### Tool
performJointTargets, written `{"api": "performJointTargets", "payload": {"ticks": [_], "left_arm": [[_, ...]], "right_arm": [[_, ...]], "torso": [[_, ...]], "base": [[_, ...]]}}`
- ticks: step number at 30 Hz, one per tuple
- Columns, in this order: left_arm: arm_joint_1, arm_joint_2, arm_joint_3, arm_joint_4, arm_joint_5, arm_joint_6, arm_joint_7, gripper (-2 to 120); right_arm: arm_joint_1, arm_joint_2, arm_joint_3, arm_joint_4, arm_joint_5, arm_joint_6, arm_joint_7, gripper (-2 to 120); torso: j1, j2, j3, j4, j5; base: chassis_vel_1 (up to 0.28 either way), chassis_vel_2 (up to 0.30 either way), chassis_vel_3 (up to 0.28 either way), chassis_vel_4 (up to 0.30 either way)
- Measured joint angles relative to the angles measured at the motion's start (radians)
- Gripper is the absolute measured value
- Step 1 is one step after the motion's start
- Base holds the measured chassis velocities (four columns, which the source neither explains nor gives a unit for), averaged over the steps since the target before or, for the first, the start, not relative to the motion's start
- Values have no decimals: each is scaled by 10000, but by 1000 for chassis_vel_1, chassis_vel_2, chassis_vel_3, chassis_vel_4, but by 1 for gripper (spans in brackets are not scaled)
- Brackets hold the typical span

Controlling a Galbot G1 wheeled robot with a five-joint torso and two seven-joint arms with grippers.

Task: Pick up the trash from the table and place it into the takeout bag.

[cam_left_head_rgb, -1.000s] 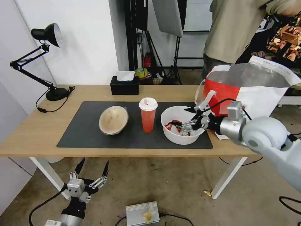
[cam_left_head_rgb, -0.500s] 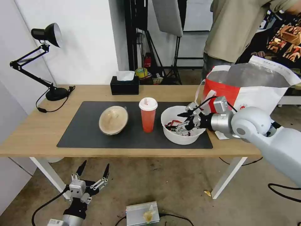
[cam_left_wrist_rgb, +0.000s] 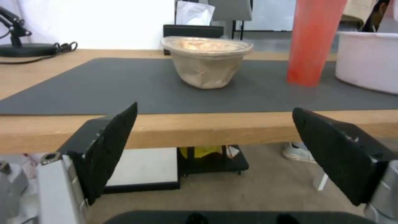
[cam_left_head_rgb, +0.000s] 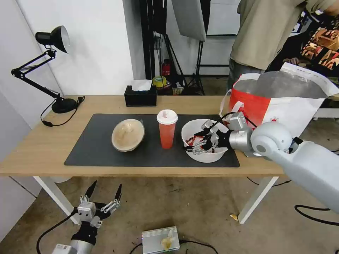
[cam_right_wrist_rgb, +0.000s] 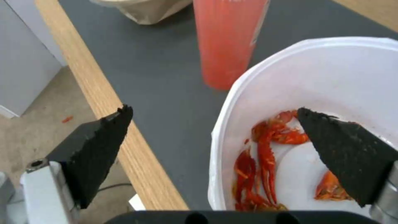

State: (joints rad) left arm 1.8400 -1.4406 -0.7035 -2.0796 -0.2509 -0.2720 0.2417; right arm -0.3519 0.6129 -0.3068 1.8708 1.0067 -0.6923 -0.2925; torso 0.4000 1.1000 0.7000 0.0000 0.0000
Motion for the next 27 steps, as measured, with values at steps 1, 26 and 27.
{"api": "performJointTargets", "payload": {"ticks": [1,26,27], "left_arm": [[0,-17,0,17,-1,-5,0,100],[-93,-29,5,191,12,-90,23,100],[-93,-29,5,191,12,-90,23,100]], "right_arm": [[-24,20,-11,-22,-50,0,8,100],[-361,377,-46,-451,-723,-21,191,100],[-361,377,-46,-451,-723,-21,191,100]], "torso": [[0,0,0,1,0],[-1,0,0,0,0],[-1,0,0,0,0]], "base": [[0,0,0,0],[0,0,0,0],[0,0,0,0]]}}
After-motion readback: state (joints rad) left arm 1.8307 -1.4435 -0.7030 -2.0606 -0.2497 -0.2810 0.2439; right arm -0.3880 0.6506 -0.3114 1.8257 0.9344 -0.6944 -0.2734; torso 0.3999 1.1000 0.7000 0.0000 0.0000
